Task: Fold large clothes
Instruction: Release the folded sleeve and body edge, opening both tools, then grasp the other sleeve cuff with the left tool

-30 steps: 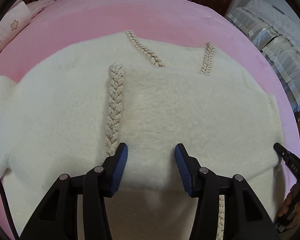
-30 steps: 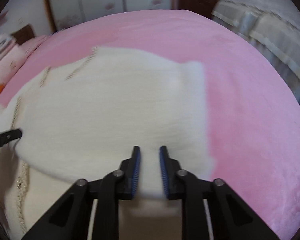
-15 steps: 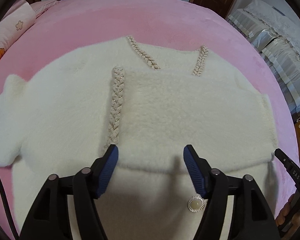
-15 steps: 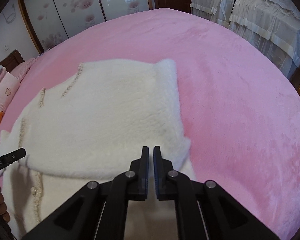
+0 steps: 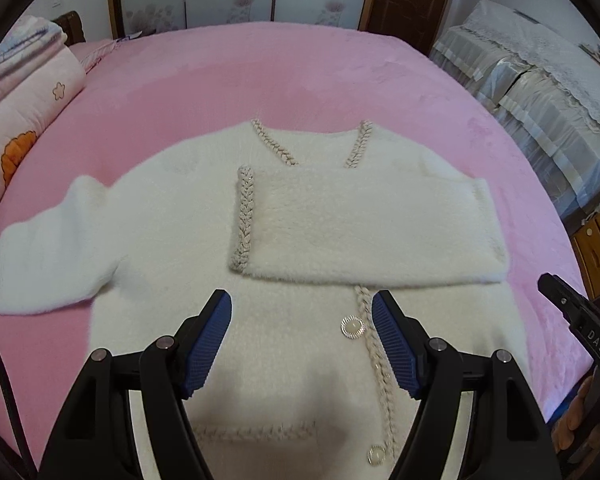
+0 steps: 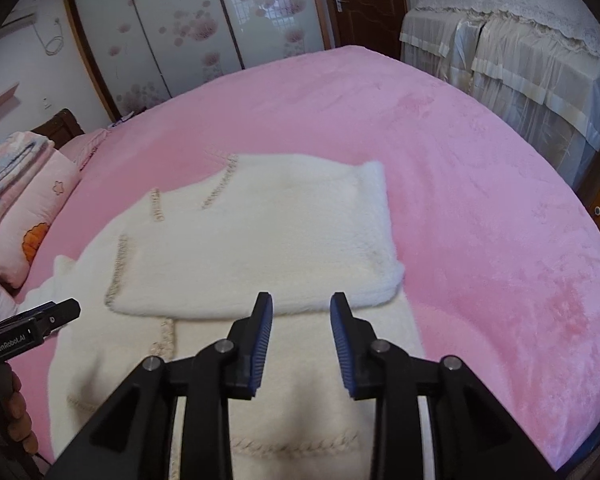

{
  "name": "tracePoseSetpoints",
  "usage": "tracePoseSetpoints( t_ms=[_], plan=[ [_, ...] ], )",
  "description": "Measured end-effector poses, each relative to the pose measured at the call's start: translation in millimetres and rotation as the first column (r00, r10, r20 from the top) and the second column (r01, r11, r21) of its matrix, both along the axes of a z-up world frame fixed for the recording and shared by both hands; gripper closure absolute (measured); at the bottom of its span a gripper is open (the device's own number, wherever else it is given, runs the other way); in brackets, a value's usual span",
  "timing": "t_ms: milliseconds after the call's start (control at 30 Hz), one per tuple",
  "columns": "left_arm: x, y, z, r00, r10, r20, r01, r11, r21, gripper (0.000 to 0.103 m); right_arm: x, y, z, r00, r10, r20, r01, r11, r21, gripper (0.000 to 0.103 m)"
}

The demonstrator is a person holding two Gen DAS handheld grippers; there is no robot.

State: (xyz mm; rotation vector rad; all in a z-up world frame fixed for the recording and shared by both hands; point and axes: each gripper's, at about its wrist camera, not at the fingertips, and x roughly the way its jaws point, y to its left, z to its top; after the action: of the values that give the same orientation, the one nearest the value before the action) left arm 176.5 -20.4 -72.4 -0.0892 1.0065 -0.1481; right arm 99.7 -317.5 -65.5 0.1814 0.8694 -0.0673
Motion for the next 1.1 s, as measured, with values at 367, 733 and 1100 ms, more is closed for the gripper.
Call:
tracePoseSetpoints(
  t_ms=[367, 733, 1100],
  plan=[
    [-81, 26, 46, 0.997, -0.034, 0.072, 0.033, 0.999, 0.010, 0.031, -54, 63, 37, 0.992, 0.120, 0.031, -0.120, 0.993, 0.010, 0.073],
    [-113, 118, 57, 0.998, 0.026, 0.056, -0.027, 0.999, 0.030, 0.030, -81, 143, 44, 0.969, 0.245, 0.018, -0.245, 0.969, -0.019, 0.073],
    [-85, 278, -9, 0.974, 0.189, -0.125, -0.200, 0.976, -0.086, 0.030, -49, 244, 32, 0.933, 0.360, 0.008, -0.359, 0.932, -0.045, 0.073]
  ],
)
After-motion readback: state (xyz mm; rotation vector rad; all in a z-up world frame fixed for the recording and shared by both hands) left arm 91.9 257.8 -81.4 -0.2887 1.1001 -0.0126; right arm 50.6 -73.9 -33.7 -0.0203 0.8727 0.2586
